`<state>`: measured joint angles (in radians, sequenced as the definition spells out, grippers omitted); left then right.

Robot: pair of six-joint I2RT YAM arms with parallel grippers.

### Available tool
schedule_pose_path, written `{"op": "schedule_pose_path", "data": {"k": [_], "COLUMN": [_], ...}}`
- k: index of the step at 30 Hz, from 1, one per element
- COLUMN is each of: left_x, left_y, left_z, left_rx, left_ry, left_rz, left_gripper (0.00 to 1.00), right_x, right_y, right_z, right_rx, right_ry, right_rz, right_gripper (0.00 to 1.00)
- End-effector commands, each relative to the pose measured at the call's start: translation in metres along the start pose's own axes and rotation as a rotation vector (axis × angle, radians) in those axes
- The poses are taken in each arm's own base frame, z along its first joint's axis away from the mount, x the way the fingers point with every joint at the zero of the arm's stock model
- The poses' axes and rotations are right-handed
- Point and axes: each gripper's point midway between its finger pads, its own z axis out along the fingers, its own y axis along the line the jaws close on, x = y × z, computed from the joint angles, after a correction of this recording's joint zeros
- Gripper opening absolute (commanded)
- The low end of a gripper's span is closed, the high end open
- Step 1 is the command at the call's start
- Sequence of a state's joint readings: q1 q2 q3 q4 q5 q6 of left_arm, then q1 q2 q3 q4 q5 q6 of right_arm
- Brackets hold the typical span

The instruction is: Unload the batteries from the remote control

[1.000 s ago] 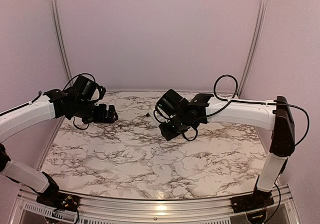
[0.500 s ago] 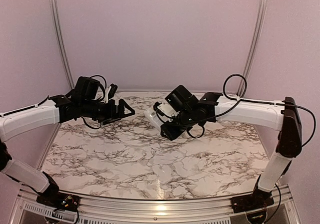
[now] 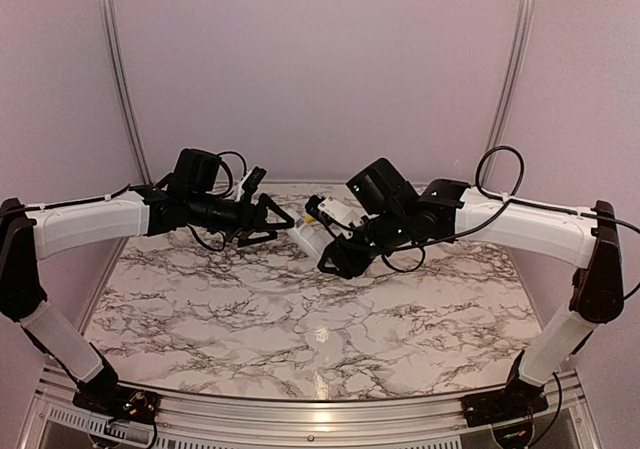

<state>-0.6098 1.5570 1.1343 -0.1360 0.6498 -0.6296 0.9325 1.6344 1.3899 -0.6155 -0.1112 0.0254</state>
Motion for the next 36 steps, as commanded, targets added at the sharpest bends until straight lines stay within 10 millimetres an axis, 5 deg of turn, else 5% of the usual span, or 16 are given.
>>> {"op": "schedule_pose_path", "data": {"k": [1, 36], "left_x": [-0.008, 0.034], "left_y": [-0.026, -0.028], "left_z": [0.002, 0.018], "left_rx": [0.120, 0.245], "left_ry": [0.011, 0.298], "left_rz": [0.026, -0.138], "left_gripper": [0.82, 0.59], "right_x": [-0.012, -0.015], "right_y": [0.005, 0.005], "right_z": [-0.014, -0.010], "right_rx": [-0.025, 0.003], "right_ry": [-0.057, -0.032], "right_rz": [-0.025, -0.251], "right_gripper": [0.25, 0.24]}}
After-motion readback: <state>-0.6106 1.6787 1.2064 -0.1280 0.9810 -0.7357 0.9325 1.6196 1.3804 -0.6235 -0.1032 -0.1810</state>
